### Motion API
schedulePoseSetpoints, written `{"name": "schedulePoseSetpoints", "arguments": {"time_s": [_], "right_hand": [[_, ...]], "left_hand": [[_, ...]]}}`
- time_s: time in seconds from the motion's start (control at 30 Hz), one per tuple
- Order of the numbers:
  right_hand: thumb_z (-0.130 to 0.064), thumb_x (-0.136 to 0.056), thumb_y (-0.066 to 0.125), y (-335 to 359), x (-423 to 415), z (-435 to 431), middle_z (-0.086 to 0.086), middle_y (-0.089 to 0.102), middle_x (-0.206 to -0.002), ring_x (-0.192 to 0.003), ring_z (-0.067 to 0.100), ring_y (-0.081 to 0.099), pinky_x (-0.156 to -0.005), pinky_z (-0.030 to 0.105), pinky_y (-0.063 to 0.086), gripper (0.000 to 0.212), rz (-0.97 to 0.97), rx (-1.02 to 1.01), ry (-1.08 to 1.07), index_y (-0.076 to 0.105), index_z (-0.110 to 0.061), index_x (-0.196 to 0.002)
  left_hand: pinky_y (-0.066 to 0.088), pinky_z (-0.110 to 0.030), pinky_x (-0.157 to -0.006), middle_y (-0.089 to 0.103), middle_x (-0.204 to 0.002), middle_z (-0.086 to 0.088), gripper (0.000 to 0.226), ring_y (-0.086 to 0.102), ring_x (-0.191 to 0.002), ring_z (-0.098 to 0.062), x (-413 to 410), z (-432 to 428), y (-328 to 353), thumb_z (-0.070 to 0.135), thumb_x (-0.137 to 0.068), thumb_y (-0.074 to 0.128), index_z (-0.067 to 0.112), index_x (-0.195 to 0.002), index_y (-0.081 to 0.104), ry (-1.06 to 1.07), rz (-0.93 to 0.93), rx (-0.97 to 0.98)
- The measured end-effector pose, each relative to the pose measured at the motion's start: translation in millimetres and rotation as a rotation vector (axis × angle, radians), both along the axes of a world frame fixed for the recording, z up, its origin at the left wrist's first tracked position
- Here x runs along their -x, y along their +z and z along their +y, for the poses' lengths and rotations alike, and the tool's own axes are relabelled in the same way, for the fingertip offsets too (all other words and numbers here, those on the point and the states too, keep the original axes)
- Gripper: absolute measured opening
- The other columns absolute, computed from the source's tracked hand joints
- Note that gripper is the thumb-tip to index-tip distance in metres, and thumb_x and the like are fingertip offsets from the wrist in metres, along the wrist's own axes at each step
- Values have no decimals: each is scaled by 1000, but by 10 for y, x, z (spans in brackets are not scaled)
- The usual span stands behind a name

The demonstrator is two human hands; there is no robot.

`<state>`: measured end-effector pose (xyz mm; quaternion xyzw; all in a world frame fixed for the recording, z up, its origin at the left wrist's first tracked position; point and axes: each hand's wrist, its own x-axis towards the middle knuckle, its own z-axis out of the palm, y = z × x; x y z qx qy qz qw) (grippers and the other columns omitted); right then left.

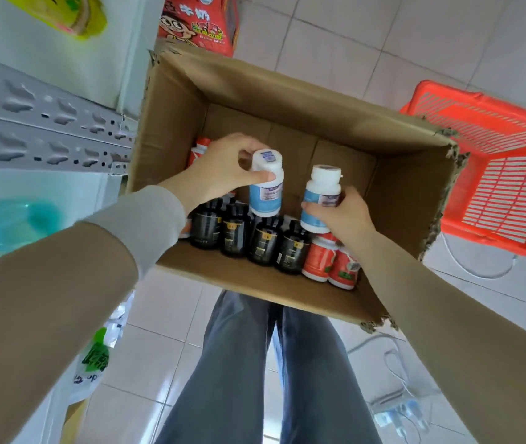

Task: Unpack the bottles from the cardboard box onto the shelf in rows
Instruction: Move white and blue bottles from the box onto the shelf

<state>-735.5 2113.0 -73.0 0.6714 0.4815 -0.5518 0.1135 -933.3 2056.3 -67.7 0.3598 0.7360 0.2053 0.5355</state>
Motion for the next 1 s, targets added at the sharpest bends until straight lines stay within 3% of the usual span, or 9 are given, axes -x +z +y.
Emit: {"name": "schedulePoseSetpoints", "arguments": {"time_s": [0.1, 0.2, 0.3, 0.4, 0.47, 0.53, 0.67, 0.87, 1.0], "right_hand": [[-25, -77, 74, 325, -154, -95, 1, 56, -119, -102, 15, 56, -83, 32, 51, 57, 90, 17, -40, 44, -13, -124], [-26, -80, 71, 601, -279, -225, -3, 51, -114, -100, 11, 52, -85, 25, 45, 58, 130, -2, 4, 41, -13, -128], [-31, -81, 70, 866, -450, -426, -1, 55, -116, -105, 15, 57, -87, 27, 49, 55, 191, -2, 75, 42, -15, -126], [-27, -83, 69, 1159, -678, -659, -2, 58, -109, -96, 12, 59, -77, 21, 50, 43, 303, 32, 99, 46, -17, -117], [-26, -82, 70, 1336, -853, -830, -1, 60, -106, -88, 10, 60, -77, 24, 50, 40, 368, 33, 135, 47, -17, -114], [-25, -82, 70, 1496, -1046, -1000, 0, 61, -104, -86, 8, 62, -79, 26, 51, 41, 429, 36, 182, 47, -16, -116], [-19, -87, 64, 1839, -1408, -1402, -1, 61, -107, -89, 6, 61, -75, 16, 50, 45, 521, 58, 343, 46, -13, -127], [-16, -92, 56, 2345, -1610, -2065, -2, 57, -112, -105, 15, 56, -94, 28, 43, 33, 574, 117, 508, 42, -26, -120], [-12, -90, 58, 2753, -1547, -2556, -2, 57, -106, -94, 9, 57, -78, 14, 46, 33, 662, 35, 636, 43, -18, -118]], "left_hand": [[52, -15, -80, 61, -108, 6, 37, 59, -101, -6, -138, -249, 326, 8, -81, 70, 12, -116, 56, 233, -152, -41], [52, -10, -74, 61, -102, 7, 38, 60, -91, 2, -355, -515, 637, 6, -84, 66, 8, -119, 53, 439, -193, -93], [49, -6, -64, 60, -92, 11, 32, 61, -78, 8, -663, -812, 996, 8, -87, 62, 7, -118, 54, 595, -180, -110], [49, -18, -79, 63, -101, 2, 32, 60, -96, -10, -1030, -1211, 1315, 17, -90, 60, 9, -120, 55, 714, -180, -137], [48, -28, -88, 61, -108, -3, 28, 58, -100, -17, -1298, -1481, 1519, 18, -92, 56, 13, -119, 54, 842, -244, -161], [47, -31, -89, 60, -104, 0, 22, 58, -98, -17, -1568, -1710, 1718, 17, -93, 53, 16, -116, 51, 971, -305, -230], [49, -32, -85, 61, -96, 1, 19, 60, -88, -17, -2050, -2147, 2135, 20, -97, 43, 11, -114, 48, 1179, -398, -328], [49, -33, -86, 61, -89, 1, 6, 60, -84, -15, -2457, -2937, 2783, 19, -96, 46, 23, -95, 51, 1308, -401, -467], [46, -40, -94, 61, -91, -1, 14, 59, -87, -17, -2516, -3590, 3143, 23, -86, 59, 19, -98, 54, 1368, -351, -557]]}}
